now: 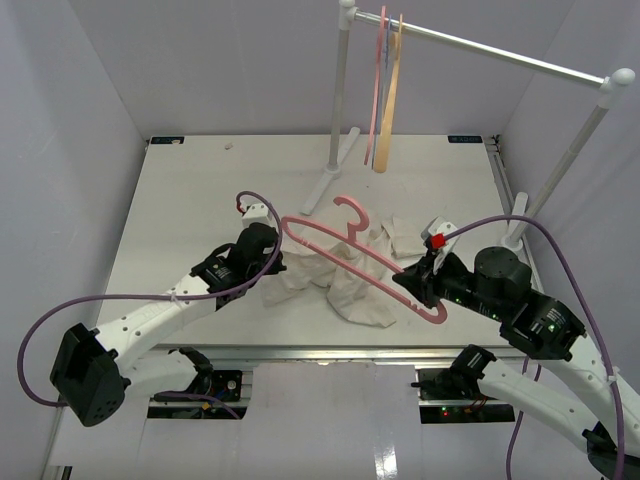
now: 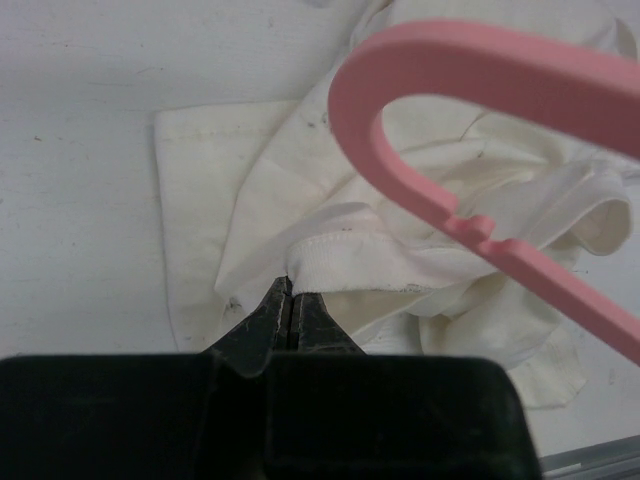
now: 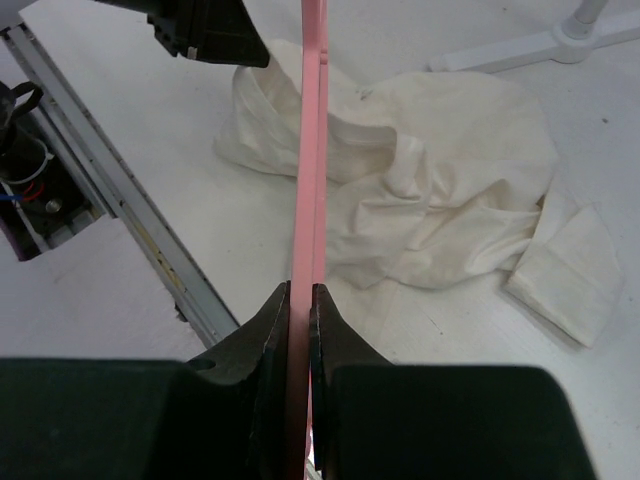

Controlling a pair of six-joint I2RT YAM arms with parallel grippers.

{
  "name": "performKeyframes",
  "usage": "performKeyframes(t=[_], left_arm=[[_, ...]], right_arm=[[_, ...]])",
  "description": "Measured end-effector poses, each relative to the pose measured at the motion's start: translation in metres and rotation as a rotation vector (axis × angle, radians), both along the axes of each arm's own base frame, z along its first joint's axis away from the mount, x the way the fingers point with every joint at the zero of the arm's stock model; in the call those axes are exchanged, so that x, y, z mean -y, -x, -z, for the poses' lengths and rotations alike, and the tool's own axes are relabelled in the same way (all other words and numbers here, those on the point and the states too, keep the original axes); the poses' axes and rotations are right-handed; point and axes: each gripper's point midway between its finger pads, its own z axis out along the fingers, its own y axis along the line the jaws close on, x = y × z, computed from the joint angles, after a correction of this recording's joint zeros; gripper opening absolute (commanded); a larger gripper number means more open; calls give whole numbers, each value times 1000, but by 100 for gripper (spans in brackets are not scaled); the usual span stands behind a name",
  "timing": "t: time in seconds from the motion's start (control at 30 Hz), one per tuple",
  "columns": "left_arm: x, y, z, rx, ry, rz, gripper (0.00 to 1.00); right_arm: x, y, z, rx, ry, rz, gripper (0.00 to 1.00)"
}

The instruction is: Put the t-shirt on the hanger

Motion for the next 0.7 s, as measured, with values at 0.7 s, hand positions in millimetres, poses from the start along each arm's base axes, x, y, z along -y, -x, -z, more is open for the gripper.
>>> performKeyframes(t=[0.7], left_arm=[[-6, -8, -20, 20, 10, 0, 0]], right_arm=[[5, 18, 2, -2, 36, -78, 8]])
